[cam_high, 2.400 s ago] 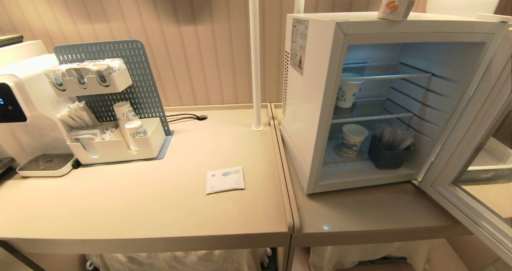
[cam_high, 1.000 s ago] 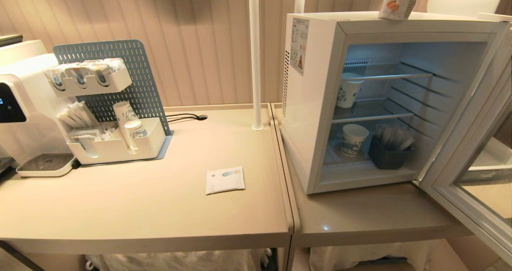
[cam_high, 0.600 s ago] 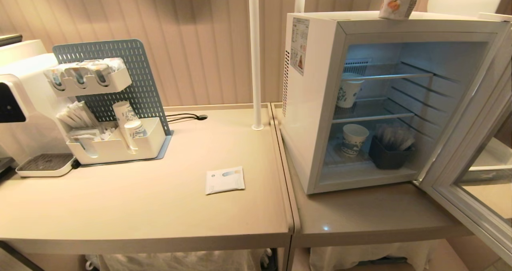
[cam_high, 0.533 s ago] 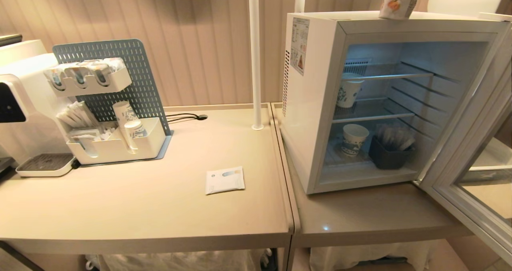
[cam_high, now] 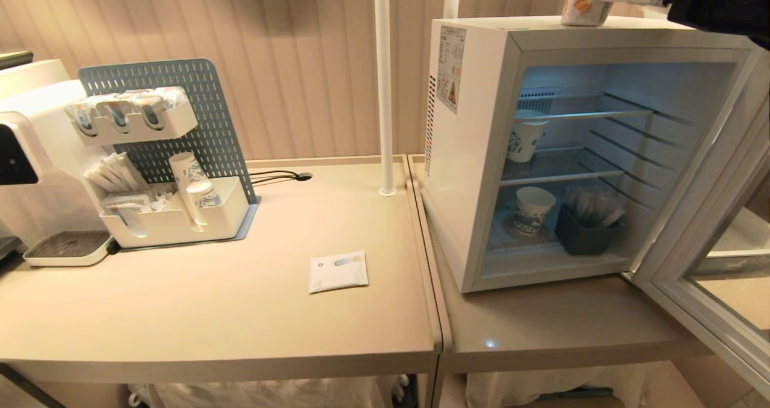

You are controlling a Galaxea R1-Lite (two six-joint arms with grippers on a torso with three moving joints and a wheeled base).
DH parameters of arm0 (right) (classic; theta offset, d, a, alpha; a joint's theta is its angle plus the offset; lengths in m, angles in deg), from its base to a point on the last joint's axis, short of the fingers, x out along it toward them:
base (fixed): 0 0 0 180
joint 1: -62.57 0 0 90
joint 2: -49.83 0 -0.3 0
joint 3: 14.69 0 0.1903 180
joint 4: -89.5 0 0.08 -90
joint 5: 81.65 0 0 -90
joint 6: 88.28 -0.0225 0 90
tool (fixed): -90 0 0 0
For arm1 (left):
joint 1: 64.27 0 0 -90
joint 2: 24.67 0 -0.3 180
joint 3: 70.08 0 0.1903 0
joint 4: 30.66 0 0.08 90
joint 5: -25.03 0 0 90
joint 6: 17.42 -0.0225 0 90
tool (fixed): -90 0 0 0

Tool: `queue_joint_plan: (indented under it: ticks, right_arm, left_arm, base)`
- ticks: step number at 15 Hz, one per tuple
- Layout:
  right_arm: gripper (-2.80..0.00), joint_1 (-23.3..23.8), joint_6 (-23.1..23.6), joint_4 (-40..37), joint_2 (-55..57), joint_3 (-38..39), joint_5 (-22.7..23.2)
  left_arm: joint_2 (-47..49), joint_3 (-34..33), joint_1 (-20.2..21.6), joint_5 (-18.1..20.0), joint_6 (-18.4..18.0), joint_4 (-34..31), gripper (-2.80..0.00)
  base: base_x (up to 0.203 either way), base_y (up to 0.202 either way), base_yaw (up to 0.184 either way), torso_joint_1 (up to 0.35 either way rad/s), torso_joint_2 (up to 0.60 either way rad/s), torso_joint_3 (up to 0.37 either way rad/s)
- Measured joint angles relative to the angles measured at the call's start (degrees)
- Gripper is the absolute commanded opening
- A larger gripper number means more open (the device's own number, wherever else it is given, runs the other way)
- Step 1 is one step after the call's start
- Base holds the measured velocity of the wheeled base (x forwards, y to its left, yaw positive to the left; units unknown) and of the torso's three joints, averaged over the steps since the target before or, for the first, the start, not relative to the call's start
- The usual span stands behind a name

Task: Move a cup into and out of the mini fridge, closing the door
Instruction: Put the yoghurt in the freezer

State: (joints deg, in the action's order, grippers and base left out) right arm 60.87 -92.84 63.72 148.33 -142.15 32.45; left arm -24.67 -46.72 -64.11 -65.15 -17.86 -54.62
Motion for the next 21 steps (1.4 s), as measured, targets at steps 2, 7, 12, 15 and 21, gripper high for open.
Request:
queue_joint_plan:
  ticks: [2, 7, 12, 15, 21]
  right_arm:
    - [0.0, -0.76, 0.02, 0.1, 0.74, -0.02, -0.12]
    - [0.0, -2.62, 0.13, -0.01, 1.66, -1.44, -0.26]
    - [0.0, -5.09, 0.06, -0.43, 4.7, -5.7, -0.98]
    - [0.0, -6.3, 0.13, 0.34, 6.41, -6.41, -2.17]
    - [-2.8, -6.98, 0.02, 0.07, 7.43, -6.62, -3.51]
  left_arm:
    - [0.0, 0.0, 0.0, 0.02, 0.02, -0.02, -2.8]
    - [0.0, 0.0, 0.0, 0.02, 0.04, 0.0, -2.8]
    - [0.0, 0.0, 0.0, -0.06, 0.17, -0.02, -2.8]
    - [0.0, 0.0, 0.0, -0.04, 0.17, -0.02, -2.8]
    - [0.0, 0.0, 0.0, -0.04, 0.19, -0.02, -2.8]
  base:
    - [0.0, 0.0, 0.0, 0.0, 0.0, 0.0]
    - [0.0, 0.0, 0.0, 0.0, 0.0, 0.0]
    - [0.0, 0.0, 0.0, 0.0, 0.0, 0.0]
    - [0.0, 0.0, 0.0, 0.0, 0.0, 0.0]
    - [0.0, 0.0, 0.0, 0.0, 0.0, 0.0]
